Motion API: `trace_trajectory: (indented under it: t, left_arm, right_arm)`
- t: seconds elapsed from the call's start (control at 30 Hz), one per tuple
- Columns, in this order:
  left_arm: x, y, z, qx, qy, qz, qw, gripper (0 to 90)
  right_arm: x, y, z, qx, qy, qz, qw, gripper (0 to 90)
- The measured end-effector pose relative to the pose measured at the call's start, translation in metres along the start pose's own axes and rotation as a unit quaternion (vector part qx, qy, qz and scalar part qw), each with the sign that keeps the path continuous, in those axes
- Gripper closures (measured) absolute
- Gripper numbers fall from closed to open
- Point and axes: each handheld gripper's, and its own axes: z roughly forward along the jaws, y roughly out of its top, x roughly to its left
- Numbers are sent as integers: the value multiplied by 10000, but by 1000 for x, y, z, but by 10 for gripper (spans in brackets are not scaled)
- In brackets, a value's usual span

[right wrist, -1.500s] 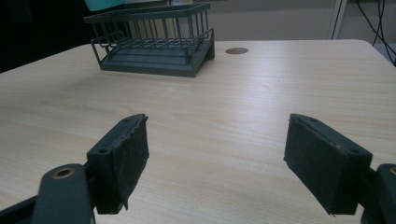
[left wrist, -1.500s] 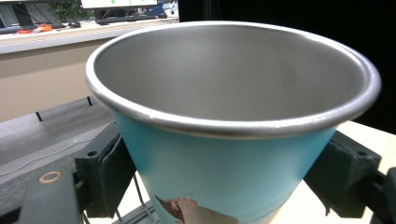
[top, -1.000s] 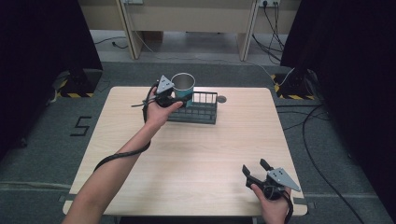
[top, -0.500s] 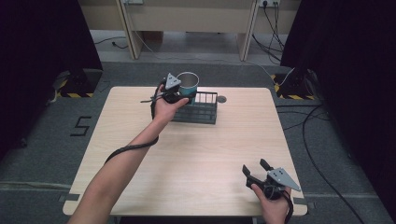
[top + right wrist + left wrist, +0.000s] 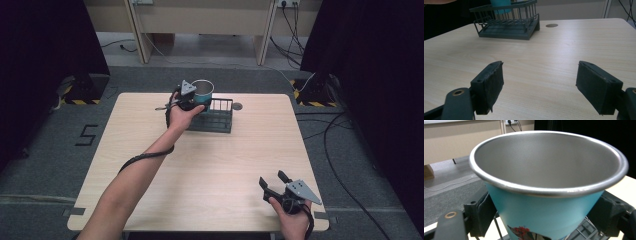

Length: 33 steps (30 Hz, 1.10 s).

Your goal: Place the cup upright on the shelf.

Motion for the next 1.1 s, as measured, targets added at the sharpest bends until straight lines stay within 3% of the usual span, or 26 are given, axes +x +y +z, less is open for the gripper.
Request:
trace_trajectory:
  t: [0.47, 1.1]
  left_arm:
    - [-6, -9, 9, 225, 34, -11, 9997, 167]
    - [-4, -16, 13, 320, 72, -100, 9994, 166]
  right_arm:
    - [0, 0, 0, 6, 13, 15, 10000, 227]
    - [0, 0, 0, 16, 26, 28, 10000, 228]
